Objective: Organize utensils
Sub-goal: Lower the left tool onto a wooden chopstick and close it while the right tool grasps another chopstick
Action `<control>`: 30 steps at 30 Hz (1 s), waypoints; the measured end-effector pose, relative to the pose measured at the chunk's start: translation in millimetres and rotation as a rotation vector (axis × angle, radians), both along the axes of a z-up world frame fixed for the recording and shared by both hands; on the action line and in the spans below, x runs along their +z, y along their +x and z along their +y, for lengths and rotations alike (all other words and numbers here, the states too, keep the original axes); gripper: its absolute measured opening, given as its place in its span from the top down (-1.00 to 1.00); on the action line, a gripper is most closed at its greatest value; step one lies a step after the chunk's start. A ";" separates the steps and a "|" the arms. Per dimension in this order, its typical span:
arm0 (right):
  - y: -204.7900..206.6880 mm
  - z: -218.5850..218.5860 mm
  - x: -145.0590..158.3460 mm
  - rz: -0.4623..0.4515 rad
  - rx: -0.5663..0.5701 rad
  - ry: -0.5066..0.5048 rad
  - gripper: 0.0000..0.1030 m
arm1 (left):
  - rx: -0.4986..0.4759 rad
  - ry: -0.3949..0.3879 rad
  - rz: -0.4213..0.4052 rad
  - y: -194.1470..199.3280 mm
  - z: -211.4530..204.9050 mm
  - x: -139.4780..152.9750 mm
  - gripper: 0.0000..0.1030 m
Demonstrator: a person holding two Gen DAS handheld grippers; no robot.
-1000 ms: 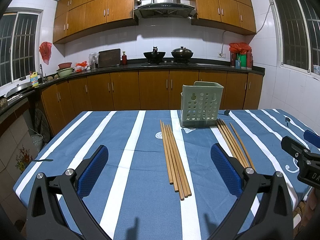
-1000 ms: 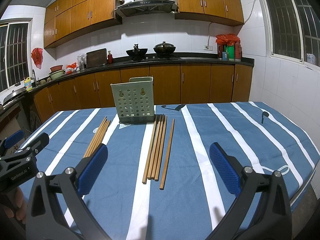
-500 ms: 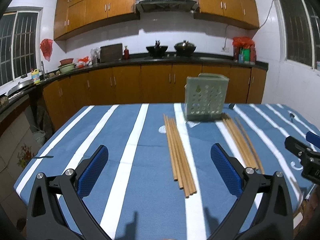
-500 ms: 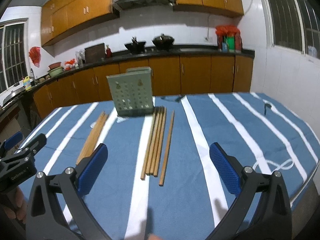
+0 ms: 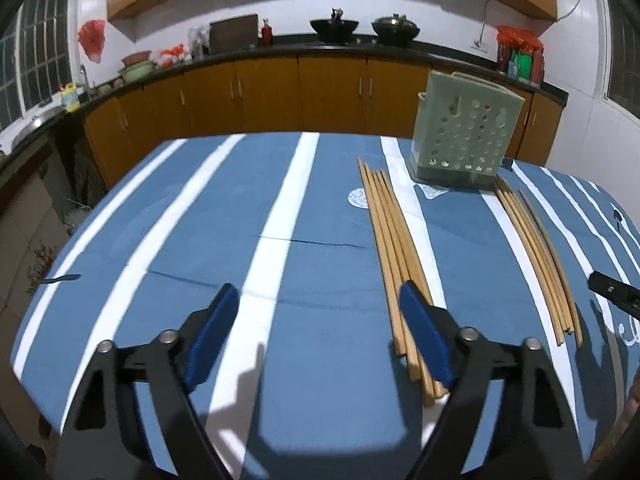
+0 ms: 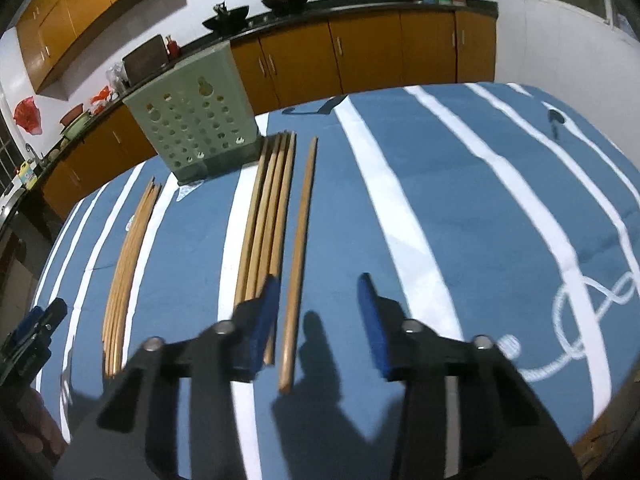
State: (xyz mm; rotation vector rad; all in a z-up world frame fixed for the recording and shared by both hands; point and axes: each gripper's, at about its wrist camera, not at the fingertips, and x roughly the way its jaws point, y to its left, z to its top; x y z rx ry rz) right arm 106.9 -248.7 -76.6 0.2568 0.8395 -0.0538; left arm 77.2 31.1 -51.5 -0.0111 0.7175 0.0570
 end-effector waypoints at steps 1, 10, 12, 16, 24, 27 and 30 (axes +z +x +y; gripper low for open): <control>5.5 0.7 -1.2 0.007 0.005 -0.002 0.35 | -0.009 -0.011 0.011 3.3 0.1 -2.0 -0.41; 33.9 10.8 -19.9 0.063 0.027 -0.071 0.81 | -0.093 -0.080 0.117 27.6 -6.2 -15.1 0.24; 33.2 7.1 -19.6 0.058 0.023 -0.066 0.83 | -0.111 -0.087 0.134 31.8 -10.6 -17.8 0.34; 34.1 1.6 -19.2 0.054 0.016 -0.061 0.83 | -0.136 -0.100 0.158 35.2 -14.8 -21.2 0.51; 34.5 2.2 -18.5 0.049 0.023 -0.076 0.83 | -0.166 -0.082 0.176 37.3 -20.0 -21.9 0.66; 34.1 2.7 -18.4 0.052 0.025 -0.085 0.83 | -0.174 -0.066 0.178 38.9 -23.7 -21.9 0.74; 33.1 3.3 -18.5 0.053 0.027 -0.091 0.83 | -0.175 -0.070 0.187 41.5 -24.8 -23.8 0.77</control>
